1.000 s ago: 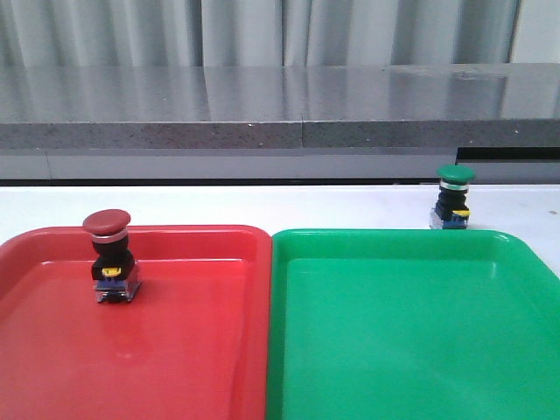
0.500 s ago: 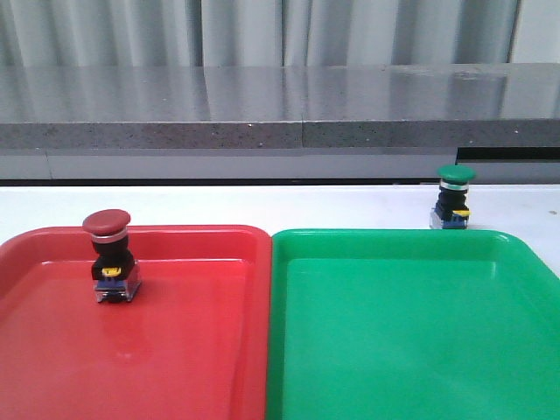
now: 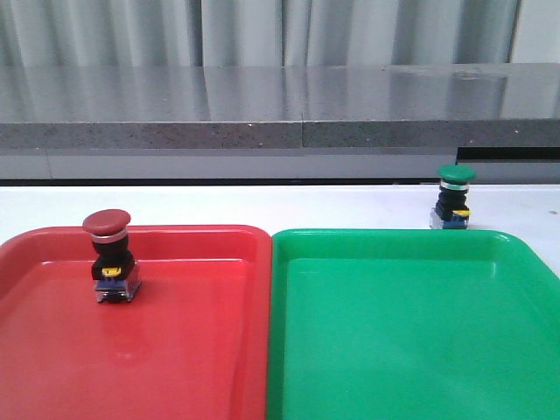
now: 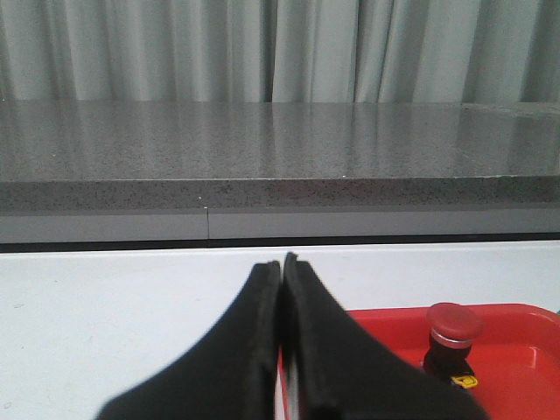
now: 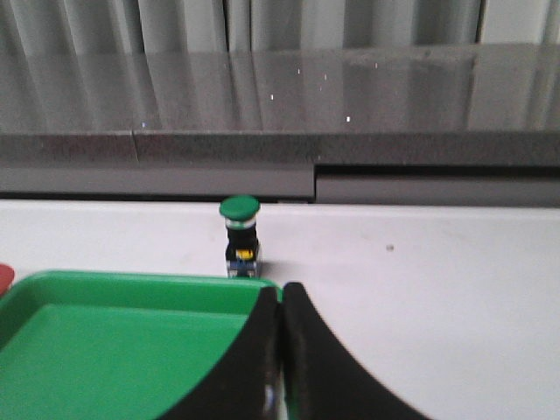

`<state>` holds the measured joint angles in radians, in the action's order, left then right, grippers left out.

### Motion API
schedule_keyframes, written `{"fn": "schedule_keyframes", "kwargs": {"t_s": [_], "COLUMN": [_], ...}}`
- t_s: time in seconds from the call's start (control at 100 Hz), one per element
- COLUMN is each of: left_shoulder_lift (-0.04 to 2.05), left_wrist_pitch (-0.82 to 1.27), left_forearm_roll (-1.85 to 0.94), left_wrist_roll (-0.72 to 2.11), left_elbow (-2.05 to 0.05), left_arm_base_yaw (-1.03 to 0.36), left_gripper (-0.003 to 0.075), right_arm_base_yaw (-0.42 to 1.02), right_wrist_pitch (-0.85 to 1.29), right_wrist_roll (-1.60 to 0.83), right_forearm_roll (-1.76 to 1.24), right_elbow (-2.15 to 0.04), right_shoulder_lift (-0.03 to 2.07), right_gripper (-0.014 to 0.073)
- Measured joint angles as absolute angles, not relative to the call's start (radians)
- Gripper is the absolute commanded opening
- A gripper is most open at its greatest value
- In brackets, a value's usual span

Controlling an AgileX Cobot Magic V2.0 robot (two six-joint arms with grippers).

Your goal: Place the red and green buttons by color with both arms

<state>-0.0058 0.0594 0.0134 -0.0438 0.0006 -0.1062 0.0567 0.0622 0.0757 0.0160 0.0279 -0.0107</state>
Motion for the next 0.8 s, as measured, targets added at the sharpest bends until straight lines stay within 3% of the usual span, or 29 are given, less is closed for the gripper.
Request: {"fn": "schedule_keyframes", "kwargs": {"t_s": [0.22,0.41,0.8], "left_shoulder_lift": [-0.006,-0.006,-0.006], "left_wrist_pitch": [0.059,0.059,0.059], "left_forearm_roll": [0.013,0.013,0.013], "left_wrist_roll": [-0.044,-0.044,-0.044], "left_elbow": [0.001,0.001,0.001], "left_arm_base_yaw": [-0.106,-0.106,-0.106], "left_gripper": [-0.0019,-0.0019,-0.0019], "right_arm_base_yaw": [0.057,0.057,0.057], "right_wrist_pitch": [-0.027,0.240,0.719], "right_wrist_roll": [0.076,0.076,0.076], "right_forearm_roll": [0.016,0.016,0.000], "right_elbow": [-0.017,-0.219,-0.664], "right_shoulder_lift": [-0.011,0.048,0.436], "right_gripper": [-0.0068,-0.0068,-0.0068]}}
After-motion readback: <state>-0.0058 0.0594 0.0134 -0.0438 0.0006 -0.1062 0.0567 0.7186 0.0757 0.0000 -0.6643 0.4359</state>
